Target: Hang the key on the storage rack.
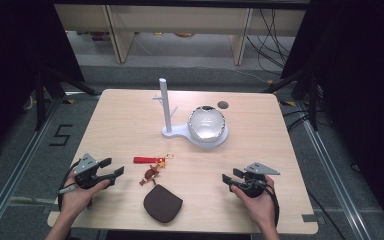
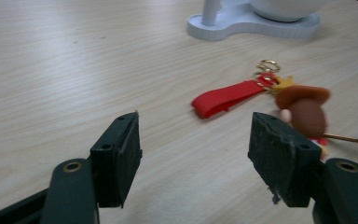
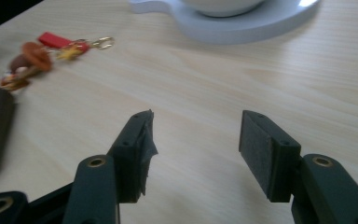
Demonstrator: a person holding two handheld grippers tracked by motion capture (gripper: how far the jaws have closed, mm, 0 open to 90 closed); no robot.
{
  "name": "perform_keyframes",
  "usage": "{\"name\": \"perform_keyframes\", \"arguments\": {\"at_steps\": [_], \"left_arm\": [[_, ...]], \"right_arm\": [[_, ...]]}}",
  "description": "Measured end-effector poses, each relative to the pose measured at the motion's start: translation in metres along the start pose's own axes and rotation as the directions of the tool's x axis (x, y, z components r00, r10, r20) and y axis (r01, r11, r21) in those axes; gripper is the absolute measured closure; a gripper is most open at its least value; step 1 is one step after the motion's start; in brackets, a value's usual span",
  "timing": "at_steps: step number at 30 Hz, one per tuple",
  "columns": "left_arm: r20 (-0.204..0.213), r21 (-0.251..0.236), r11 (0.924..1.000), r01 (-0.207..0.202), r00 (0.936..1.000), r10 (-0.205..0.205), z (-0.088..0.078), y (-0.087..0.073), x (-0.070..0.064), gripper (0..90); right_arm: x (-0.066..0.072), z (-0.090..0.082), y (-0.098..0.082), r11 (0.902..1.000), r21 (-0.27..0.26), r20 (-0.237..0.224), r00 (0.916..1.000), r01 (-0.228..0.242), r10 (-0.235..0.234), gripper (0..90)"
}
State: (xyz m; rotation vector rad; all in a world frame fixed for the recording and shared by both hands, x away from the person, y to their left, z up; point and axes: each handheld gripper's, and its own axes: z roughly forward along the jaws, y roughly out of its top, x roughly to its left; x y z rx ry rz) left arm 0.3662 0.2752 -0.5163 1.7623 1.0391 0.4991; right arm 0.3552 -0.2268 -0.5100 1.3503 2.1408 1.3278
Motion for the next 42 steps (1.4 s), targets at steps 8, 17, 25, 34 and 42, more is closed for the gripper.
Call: {"name": "perform_keyframes", "arguments": {"at_steps": [8, 17, 25, 34, 42], "left_arm": [[0.113, 0.061, 0.9973, -0.042, 0.993, 0.035, -0.014, 0.009, -0.021, 41.4], [0.294, 0.203, 0.9779, -0.05, 0.9556, -0.013, -0.032, 0.011, -0.06, 64.3], [0.396, 0.294, 0.9502, -0.103, 0.9179, -0.023, -0.027, 0.001, -0.084, 71.7], [0.446, 0.349, 0.9251, -0.149, 0.8948, -0.024, -0.017, -0.008, -0.097, 72.7], [0.448, 0.365, 0.9179, -0.156, 0.8935, -0.027, -0.014, -0.008, -0.099, 73.1]], "right_arm": [[0.029, 0.002, 0.018, 0.9963, 0.085, -0.122, 0.9923, -0.01, 0.021, 45.7], [0.063, 0.006, 0.034, 0.9798, 0.2, -0.237, 0.97, -0.005, 0.053, 45.7], [0.09, 0.026, 0.034, 0.9536, 0.294, -0.338, 0.9402, 0.066, 0.039, 45.1], [0.109, 0.05, 0.028, 0.9099, 0.405, -0.395, 0.9145, 0.09, 0.086, 44.7], [0.113, 0.062, 0.026, 0.8847, 0.456, -0.404, 0.9083, 0.096, 0.109, 44.6]]}}
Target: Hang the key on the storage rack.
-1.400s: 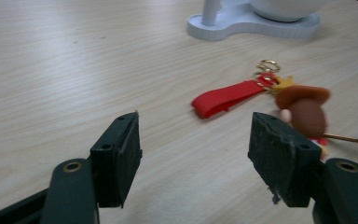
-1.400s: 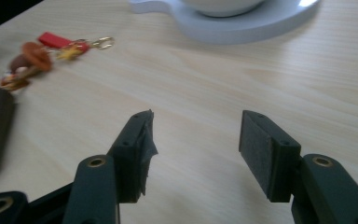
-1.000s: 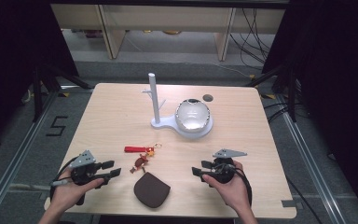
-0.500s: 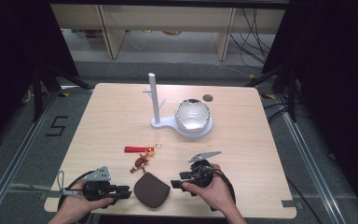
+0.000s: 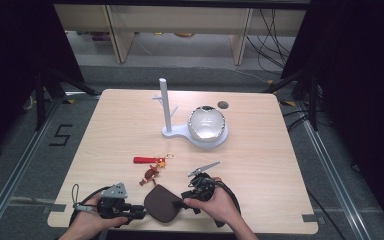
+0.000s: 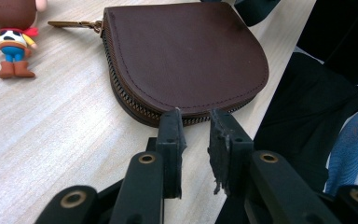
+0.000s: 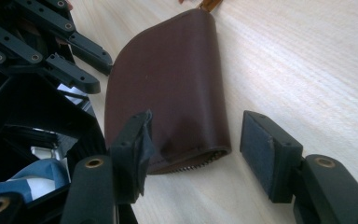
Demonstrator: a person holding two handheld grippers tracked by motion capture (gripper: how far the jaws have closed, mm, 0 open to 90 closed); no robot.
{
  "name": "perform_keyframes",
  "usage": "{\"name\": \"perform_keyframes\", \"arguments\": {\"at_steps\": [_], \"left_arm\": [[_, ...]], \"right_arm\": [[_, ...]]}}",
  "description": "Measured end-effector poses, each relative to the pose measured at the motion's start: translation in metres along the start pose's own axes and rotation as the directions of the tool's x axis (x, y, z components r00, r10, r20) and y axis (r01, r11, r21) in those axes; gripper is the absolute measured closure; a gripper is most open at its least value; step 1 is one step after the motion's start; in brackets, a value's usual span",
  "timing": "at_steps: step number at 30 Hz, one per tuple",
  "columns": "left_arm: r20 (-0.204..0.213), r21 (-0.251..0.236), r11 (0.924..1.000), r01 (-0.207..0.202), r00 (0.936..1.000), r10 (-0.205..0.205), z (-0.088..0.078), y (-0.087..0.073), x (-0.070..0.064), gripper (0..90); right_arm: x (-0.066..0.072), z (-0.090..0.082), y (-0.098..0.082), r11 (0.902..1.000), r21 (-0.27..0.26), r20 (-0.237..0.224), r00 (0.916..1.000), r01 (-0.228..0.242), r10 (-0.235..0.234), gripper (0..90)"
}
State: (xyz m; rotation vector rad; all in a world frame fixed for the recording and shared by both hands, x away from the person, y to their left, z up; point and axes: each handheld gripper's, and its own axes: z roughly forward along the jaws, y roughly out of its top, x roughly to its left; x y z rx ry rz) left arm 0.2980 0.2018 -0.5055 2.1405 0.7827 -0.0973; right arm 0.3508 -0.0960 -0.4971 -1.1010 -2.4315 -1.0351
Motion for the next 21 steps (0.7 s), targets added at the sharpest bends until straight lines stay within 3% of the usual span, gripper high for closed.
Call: {"name": "perform_keyframes", "arguments": {"at_steps": [7, 8, 9, 10, 11, 16, 18, 19, 21], "left_arm": [[0.004, 0.011, 0.9998, -0.015, 0.9999, 0.015, 0.0035, 0.0029, -0.0019, 73.1], [-0.005, 0.015, 0.9998, -0.016, 0.9999, 0.016, 0.0035, 0.0032, -0.0025, 73.1], [-0.003, 0.015, 0.9998, -0.015, 0.9999, 0.015, 0.0035, 0.0035, -0.0025, 73.2], [-0.003, 0.015, 0.9998, -0.014, 0.9999, 0.014, 0.0035, 0.0036, -0.0024, 73.3], [-0.003, 0.018, 0.9997, -0.015, 0.9999, 0.015, 0.0037, 0.0037, -0.0022, 73.5], [-0.015, 0.03, 0.9993, -0.022, 0.9996, 0.022, 0.004, 0.0044, -0.0019, 75.1], [-0.016, 0.027, 0.9995, -0.017, 0.9997, 0.018, 0.0045, 0.0045, -0.0029, 75.6], [-0.018, 0.028, 0.9994, -0.018, 0.9997, 0.019, 0.0046, 0.0044, -0.0028, 76.5], [-0.02, 0.03, 0.9993, -0.021, 0.9996, 0.021, 0.0048, 0.0041, -0.0022, 76.8]], "right_arm": [[-0.0025, 0.0082, 0.0027, 0.9996, 0.03, -0.028, 0.9996, 0.002, -0.002, 43.6], [-0.0017, 0.0081, 0.0029, 0.9986, 0.048, -0.027, 0.9993, -0.023, 0.024, 43.4], [-0.0027, 0.0096, 0.0033, 0.9994, 0.034, -0.039, 0.9992, -0.002, 0.003, 43.3], [-0.0017, 0.009, 0.0036, 0.9983, 0.051, -0.045, 0.9986, -0.026, 0.029, 43.3], [-0.0036, 0.0099, 0.0039, 0.9991, 0.043, -0.047, 0.9989, -0.004, 0.006, 43.2], [-0.0053, 0.011, 0.0052, 0.999, 0.046, -0.053, 0.9986, 0.0, 0.003, 42.8], [-0.003, 0.0105, 0.0061, 0.997, 0.071, -0.035, 0.9989, -0.03, 0.032, 42.3], [-0.0033, 0.0118, 0.0072, 0.9976, 0.069, -0.059, 0.9982, -0.007, 0.011, 41.9], [-0.0033, 0.0117, 0.0077, 0.9972, 0.074, -0.055, 0.9984, -0.01, 0.014, 41.9]]}}
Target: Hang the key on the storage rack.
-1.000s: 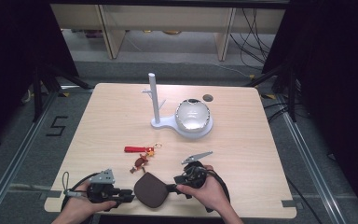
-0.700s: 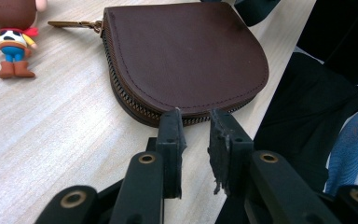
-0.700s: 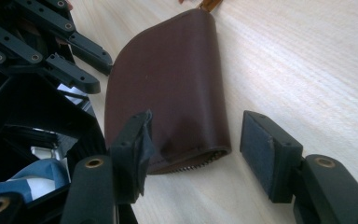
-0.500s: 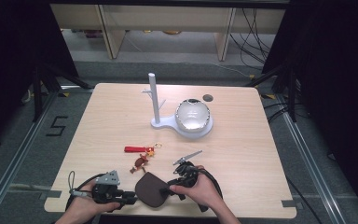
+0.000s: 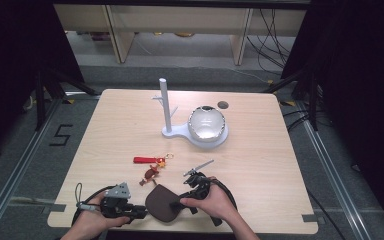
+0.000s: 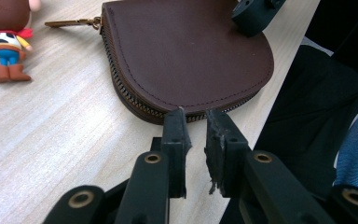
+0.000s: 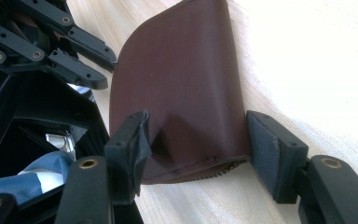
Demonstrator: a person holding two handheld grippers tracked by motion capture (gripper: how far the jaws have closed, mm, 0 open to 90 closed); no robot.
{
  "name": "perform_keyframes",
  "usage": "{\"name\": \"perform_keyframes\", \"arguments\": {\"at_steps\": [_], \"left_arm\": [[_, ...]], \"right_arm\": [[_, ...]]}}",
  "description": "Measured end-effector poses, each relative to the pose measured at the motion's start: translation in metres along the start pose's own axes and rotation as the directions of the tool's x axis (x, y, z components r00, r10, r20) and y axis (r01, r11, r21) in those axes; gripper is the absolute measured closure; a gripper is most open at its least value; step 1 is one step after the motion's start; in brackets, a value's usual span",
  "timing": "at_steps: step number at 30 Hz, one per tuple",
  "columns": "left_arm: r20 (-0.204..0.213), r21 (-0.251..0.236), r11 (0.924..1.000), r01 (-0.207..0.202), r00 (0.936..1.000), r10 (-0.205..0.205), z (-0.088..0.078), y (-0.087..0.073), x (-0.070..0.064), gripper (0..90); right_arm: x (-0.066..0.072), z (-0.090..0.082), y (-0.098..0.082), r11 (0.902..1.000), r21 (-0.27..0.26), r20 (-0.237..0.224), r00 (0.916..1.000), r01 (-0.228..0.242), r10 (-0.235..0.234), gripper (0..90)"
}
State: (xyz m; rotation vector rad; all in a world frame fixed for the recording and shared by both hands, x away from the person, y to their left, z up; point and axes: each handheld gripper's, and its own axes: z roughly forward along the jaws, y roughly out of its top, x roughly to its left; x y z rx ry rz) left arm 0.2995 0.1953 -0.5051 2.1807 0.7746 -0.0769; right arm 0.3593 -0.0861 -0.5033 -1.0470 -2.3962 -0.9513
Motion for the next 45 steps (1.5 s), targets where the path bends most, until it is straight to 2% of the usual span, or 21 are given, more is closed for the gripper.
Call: {"name": "perform_keyframes", "arguments": {"at_steps": [4, 7, 8, 15, 17, 20, 21, 25, 28, 31, 32, 33, 34, 37, 38, 39, 40, 41, 42, 44, 45], "left_arm": [[-0.009, 0.001, 1.0, -0.004, 1.0, 0.004, 0.001, -0.001, 0.0, 78.7], [-0.017, 0.006, 0.9999, 0.012, 0.9998, -0.012, 0.002, -0.001, -0.001, 79.6], [-0.017, 0.003, 1.0, -0.005, 0.9998, 0.005, 0.001, -0.001, -0.001, 79.6], [-0.015, 0.006, 1.0, -0.005, 0.9999, 0.005, 0.002, -0.001, -0.001, 80.6], [-0.023, 0.014, 0.9998, -0.015, 0.9996, 0.015, 0.001, -0.001, -0.001, 80.7], [-0.017, 0.008, 1.0, 0.0, 0.9999, 0.0, 0.001, -0.002, -0.003, 80.7], [-0.017, 0.015, 0.9999, -0.007, 0.9998, 0.008, 0.0, -0.002, -0.003, 80.7], [-0.014, 0.01, 0.9999, 0.009, 0.9999, -0.009, 0.0, -0.004, -0.004, 80.9], [-0.01, 0.002, 0.9999, -0.016, 0.9998, 0.016, -0.001, -0.002, -0.003, 80.5], [-0.01, -0.005, 0.9999, -0.015, 0.9998, 0.015, 0.0, -0.001, -0.004, 79.6], [0.0, -0.006, 0.9998, -0.021, 0.9998, 0.021, 0.0, 0.0, -0.004, 79.6], [-0.015, -0.014, 0.9997, -0.019, 0.9997, 0.018, 0.0, 0.0, -0.005, 79.3], [-0.019, -0.02, 0.9994, -0.03, 0.9994, 0.03, -0.001, 0.001, -0.004, 79.0], [-0.005, -0.057, 0.9981, -0.025, 0.9997, 0.025, -0.003, 0.003, -0.004, 77.8], [-0.012, -0.05, 0.9983, -0.03, 0.9995, 0.03, -0.004, 0.003, -0.004, 77.3], [-0.011, -0.05, 0.9983, -0.029, 0.9995, 0.028, -0.005, 0.003, -0.004, 77.0], [-0.016, -0.07, 0.9974, -0.018, 0.9997, 0.017, -0.008, 0.003, -0.003, 76.9], [-0.016, -0.07, 0.9974, -0.018, 0.9997, 0.017, -0.008, 0.003, -0.003, 76.8], [-0.026, -0.076, 0.9969, -0.018, 0.9995, 0.016, -0.011, 0.002, -0.002, 76.6], [-0.016, -0.092, 0.9958, -0.006, 0.9999, 0.005, -0.011, 0.002, -0.001, 76.6], [-0.028, -0.095, 0.9955, -0.01, 0.9996, 0.007, -0.014, 0.001, 0.001, 76.2]], "right_arm": [[0.0, 0.001, 0.002, 0.9998, 0.018, -0.018, 0.9998, -0.003, 0.003, 42.9], [0.001, 0.0, 0.003, 0.9997, 0.024, 0.002, 1.0, 0.006, -0.006, 44.9], [0.0, 0.0, 0.004, 0.9995, 0.032, -0.003, 1.0, 0.009, -0.008, 45.9], [-0.002, -0.005, 0.007, 0.9992, 0.039, -0.017, 0.9999, 0.001, 0.0, 58.8], [-0.001, -0.007, 0.007, 0.9993, 0.033, -0.006, 0.9999, 0.016, -0.016, 61.6], [0.002, -0.009, 0.009, 0.9991, 0.037, -0.009, 0.9998, 0.019, -0.019, 63.9], [0.003, -0.01, 0.01, 0.9986, 0.044, 0.008, 0.9995, 0.029, -0.03, 65.2], [0.011, -0.014, 0.012, 0.9978, 0.043, 0.016, 0.9986, 0.05, -0.05, 67.0], [0.017, -0.02, 0.015, 0.9923, 0.034, 0.036, 0.9921, 0.119, -0.12, 68.5], [0.022, -0.023, 0.015, 0.9899, 0.032, 0.044, 0.9893, 0.138, -0.139, 69.5], [0.024, -0.026, 0.015, 0.9904, 0.033, 0.088, 0.9867, 0.134, -0.137, 69.7], [0.026, -0.028, 0.016, 0.9887, 0.03, 0.092, 0.9845, 0.147, -0.149, 69.8], [0.028, -0.03, 0.015, 0.9838, 0.021, 0.119, 0.9766, 0.178, -0.179, 69.8], [0.033, -0.034, 0.015, 0.9798, 0.029, 0.158, 0.9669, 0.198, -0.2, 69.8], [0.034, -0.036, 0.015, 0.9781, 0.026, 0.186, 0.9603, 0.207, -0.208, 69.8], [0.032, -0.037, 0.015, 0.9699, 0.012, 0.2, 0.9499, 0.243, -0.241, 70.0], [0.033, -0.041, 0.015, 0.9671, -0.013, 0.218, 0.9445, 0.254, -0.245, 70.8], [0.033, -0.041, 0.015, 0.9671, -0.013, 0.218, 0.9445, 0.254, -0.245, 70.8], [0.033, -0.046, 0.015, 0.9608, -0.014, 0.256, 0.93, 0.277, -0.264, 70.9], [0.034, -0.048, 0.015, 0.9636, -0.013, 0.268, 0.9294, 0.267, -0.254, 71.0], [0.033, -0.052, 0.015, 0.9586, -0.01, 0.291, 0.9181, 0.285, -0.269, 71.2]]}}
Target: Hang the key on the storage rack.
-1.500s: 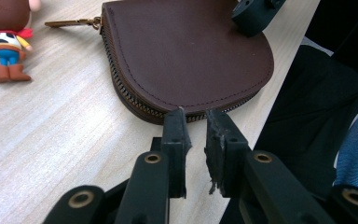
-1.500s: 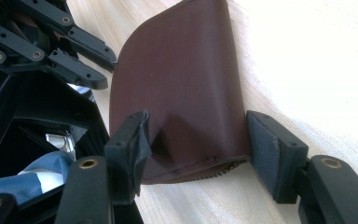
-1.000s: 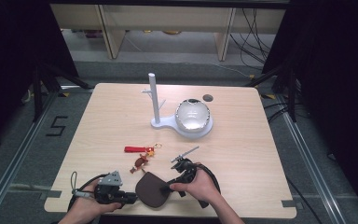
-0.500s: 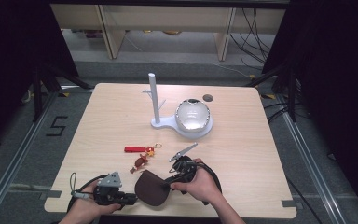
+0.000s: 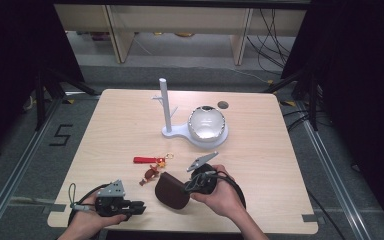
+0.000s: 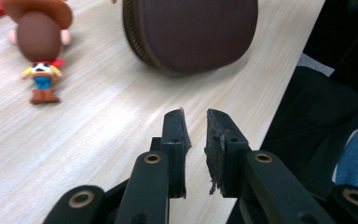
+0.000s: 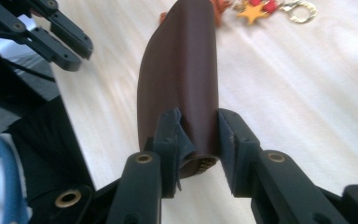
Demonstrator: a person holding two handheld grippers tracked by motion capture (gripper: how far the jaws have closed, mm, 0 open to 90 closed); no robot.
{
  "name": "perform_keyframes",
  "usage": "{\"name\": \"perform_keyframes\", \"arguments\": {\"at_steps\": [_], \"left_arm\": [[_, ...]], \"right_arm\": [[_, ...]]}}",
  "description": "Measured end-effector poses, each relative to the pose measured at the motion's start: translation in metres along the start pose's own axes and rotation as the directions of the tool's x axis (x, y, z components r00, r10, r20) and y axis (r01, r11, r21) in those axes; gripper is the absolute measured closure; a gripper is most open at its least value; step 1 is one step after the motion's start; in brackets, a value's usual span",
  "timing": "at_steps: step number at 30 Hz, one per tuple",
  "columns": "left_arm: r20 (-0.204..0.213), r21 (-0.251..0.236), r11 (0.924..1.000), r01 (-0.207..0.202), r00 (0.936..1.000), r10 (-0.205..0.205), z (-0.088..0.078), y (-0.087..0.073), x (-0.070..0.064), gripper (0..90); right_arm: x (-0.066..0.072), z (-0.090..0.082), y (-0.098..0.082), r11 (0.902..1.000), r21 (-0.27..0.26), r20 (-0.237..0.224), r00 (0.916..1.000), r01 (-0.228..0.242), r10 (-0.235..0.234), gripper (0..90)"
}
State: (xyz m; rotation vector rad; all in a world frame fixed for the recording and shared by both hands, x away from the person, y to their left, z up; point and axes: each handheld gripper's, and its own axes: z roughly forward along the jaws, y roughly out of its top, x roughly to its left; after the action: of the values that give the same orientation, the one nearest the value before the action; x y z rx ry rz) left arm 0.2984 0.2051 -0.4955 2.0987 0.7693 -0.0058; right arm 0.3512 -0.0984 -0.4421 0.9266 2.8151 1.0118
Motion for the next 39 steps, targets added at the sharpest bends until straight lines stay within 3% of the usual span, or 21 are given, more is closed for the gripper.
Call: {"name": "perform_keyframes", "arguments": {"at_steps": [3, 5, 8, 10, 11, 12, 14, 19, 24, 27, 28, 35, 39], "left_arm": [[-0.006, -0.012, 0.9998, 0.013, 0.9999, -0.013, -0.001, -0.001, 0.002, 76.0], [-0.02, -0.017, 0.9998, 0.006, 0.9998, -0.006, -0.002, -0.001, 0.004, 75.0], [-0.032, -0.048, 0.9988, 0.014, 0.9994, -0.015, -0.002, -0.002, 0.006, 72.6], [-0.055, -0.072, 0.9973, 0.007, 0.9984, -0.011, -0.002, -0.002, 0.007, 71.5], [-0.079, -0.081, 0.9967, 0.006, 0.9968, -0.012, -0.003, -0.001, 0.009, 70.5], [-0.079, -0.081, 0.9967, 0.006, 0.9968, -0.012, -0.003, -0.001, 0.009, 70.1], [-0.117, -0.083, 0.9966, 0.0, 0.9931, -0.009, -0.004, 0.0, 0.012, 68.3], [-0.146, -0.1, 0.995, 0.002, 0.9891, -0.017, -0.003, 0.001, 0.018, 61.4], [-0.164, -0.132, 0.9912, 0.006, 0.9861, -0.027, -0.001, 0.001, 0.023, 55.0], [-0.172, -0.134, 0.991, 0.006, 0.9847, -0.029, -0.001, 0.001, 0.023, 54.6], [-0.169, -0.131, 0.9914, 0.005, 0.9852, -0.028, -0.001, 0.001, 0.024, 54.4], [-0.183, -0.145, 0.9894, 0.004, 0.9826, -0.031, 0.002, 0.002, 0.027, 50.9], [-0.192, -0.144, 0.9896, -0.003, 0.981, -0.025, 0.005, 0.003, 0.029, 47.8]], "right_arm": [[0.001, -0.005, 0.0, 0.9998, 0.002, 0.03, 0.9993, -0.021, 0.02, 71.3], [-0.001, -0.012, 0.001, 0.9997, -0.025, 0.048, 0.9988, -0.002, 0.004, 71.3], [-0.002, -0.019, 0.002, 0.9993, -0.036, 0.079, 0.9968, -0.012, 0.015, 71.3], [-0.005, -0.026, 0.003, 0.9984, -0.056, 0.087, 0.9961, -0.005, 0.01, 71.2], [-0.01, -0.031, 0.003, 0.9967, -0.074, 0.109, 0.9937, 0.033, -0.025, 71.2], [-0.01, -0.031, 0.003, 0.9967, -0.074, 0.109, 0.9937, 0.033, -0.025, 71.2], [-0.014, -0.038, 0.004, 0.9952, -0.094, 0.138, 0.9904, 0.027, -0.014, 71.2], [-0.021, -0.048, 0.004, 0.994, -0.108, 0.158, 0.9875, 0.019, -0.001, 71.2], [-0.026, -0.056, 0.003, 0.992, -0.126, 0.181, 0.9833, 0.01, 0.013, 71.3], [-0.03, -0.059, 0.004, 0.9899, -0.137, 0.205, 0.9787, 0.037, -0.008, 71.2], [-0.03, -0.06, 0.004, 0.9914, -0.129, 0.193, 0.9813, 0.023, 0.002, 71.2], [-0.039, -0.072, 0.007, 0.9854, -0.166, 0.247, 0.969, 0.037, 0.005, 71.2], [-0.044, -0.079, 0.009, 0.9875, -0.153, 0.262, 0.965, 0.037, 0.004, 71.2]]}}
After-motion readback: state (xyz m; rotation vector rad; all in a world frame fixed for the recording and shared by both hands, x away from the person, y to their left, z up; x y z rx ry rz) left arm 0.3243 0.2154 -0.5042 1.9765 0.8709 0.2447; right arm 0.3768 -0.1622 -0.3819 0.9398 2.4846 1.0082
